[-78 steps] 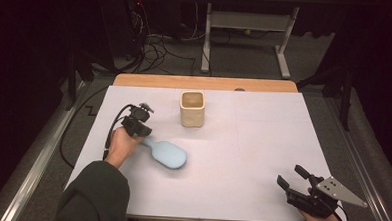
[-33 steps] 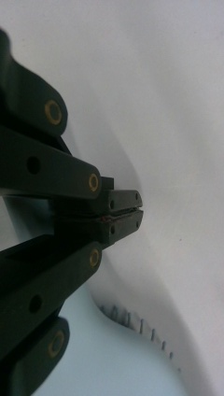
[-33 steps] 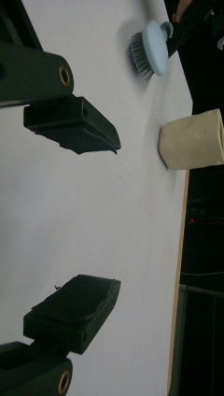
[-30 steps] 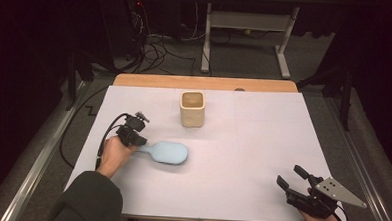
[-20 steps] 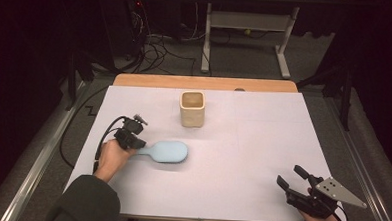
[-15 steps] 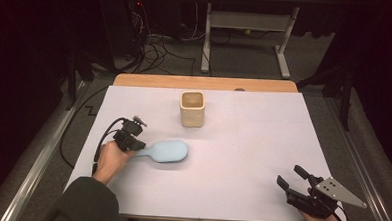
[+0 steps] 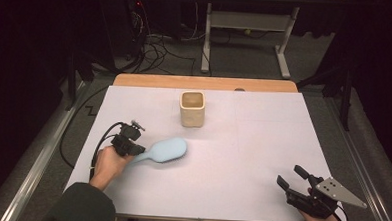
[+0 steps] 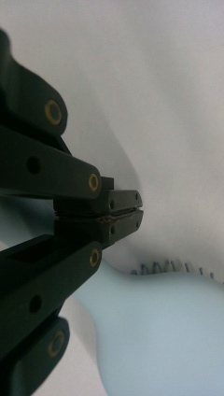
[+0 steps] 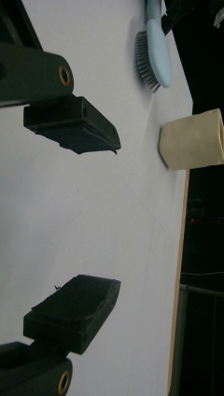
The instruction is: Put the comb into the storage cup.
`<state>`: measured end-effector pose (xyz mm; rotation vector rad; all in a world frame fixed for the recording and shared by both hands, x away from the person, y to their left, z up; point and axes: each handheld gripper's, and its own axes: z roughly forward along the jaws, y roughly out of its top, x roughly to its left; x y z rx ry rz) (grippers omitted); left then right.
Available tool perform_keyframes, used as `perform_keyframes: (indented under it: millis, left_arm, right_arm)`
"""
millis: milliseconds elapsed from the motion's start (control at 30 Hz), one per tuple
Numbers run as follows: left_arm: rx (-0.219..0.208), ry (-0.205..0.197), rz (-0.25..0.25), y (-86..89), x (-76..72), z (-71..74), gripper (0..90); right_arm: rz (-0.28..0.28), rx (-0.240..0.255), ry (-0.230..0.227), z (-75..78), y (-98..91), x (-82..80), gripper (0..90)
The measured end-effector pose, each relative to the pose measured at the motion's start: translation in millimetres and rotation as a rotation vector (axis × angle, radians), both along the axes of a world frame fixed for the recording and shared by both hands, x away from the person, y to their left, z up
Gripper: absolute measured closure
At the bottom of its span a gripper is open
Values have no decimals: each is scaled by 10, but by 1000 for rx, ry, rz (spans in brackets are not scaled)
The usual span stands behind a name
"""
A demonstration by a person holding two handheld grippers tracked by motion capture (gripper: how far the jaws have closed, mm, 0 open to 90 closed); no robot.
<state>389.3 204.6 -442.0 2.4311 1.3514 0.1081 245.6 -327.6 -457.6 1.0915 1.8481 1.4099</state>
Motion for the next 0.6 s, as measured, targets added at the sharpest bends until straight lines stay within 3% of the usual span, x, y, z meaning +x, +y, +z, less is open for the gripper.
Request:
perform_keyframes:
  millis: [600]
  left_arm:
    - [-48,1,-16,10,-192,-21,883]
  right_arm:
    - [-2,-2,-1,1,-1,-1,283]
